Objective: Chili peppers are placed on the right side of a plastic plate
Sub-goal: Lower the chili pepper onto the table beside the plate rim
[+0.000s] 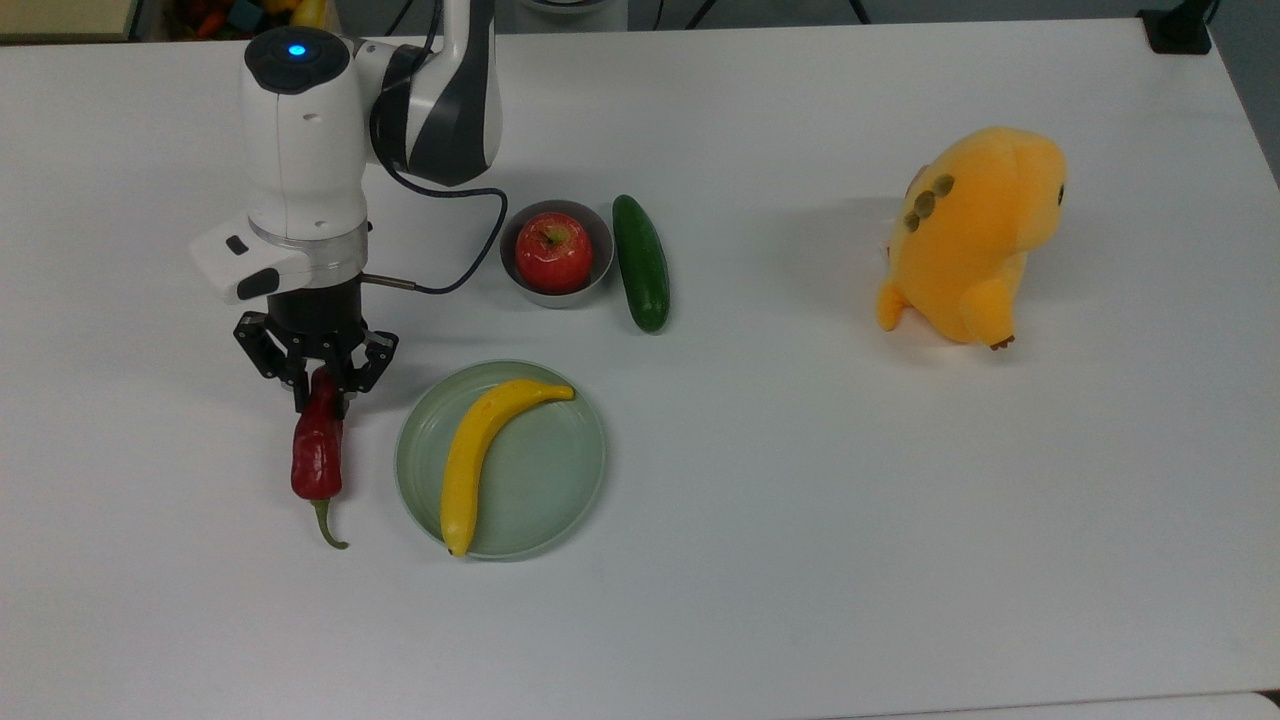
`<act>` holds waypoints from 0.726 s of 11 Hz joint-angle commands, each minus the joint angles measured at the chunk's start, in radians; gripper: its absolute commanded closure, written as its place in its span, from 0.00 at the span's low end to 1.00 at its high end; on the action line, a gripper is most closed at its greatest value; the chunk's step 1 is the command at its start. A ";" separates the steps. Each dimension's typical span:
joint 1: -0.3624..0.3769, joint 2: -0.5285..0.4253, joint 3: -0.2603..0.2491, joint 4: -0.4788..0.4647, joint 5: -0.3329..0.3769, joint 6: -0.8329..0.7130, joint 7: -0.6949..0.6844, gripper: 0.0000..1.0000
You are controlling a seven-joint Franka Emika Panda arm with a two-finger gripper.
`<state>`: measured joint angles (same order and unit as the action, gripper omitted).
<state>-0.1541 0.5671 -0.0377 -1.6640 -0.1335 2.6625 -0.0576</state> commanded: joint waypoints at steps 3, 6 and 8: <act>0.008 -0.050 -0.002 -0.013 0.023 -0.003 -0.016 0.00; 0.037 -0.146 -0.001 -0.010 0.020 -0.088 0.085 0.00; 0.053 -0.255 -0.002 -0.008 0.021 -0.253 0.102 0.00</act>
<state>-0.1317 0.4529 -0.0309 -1.6419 -0.1276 2.5812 0.0072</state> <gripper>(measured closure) 0.000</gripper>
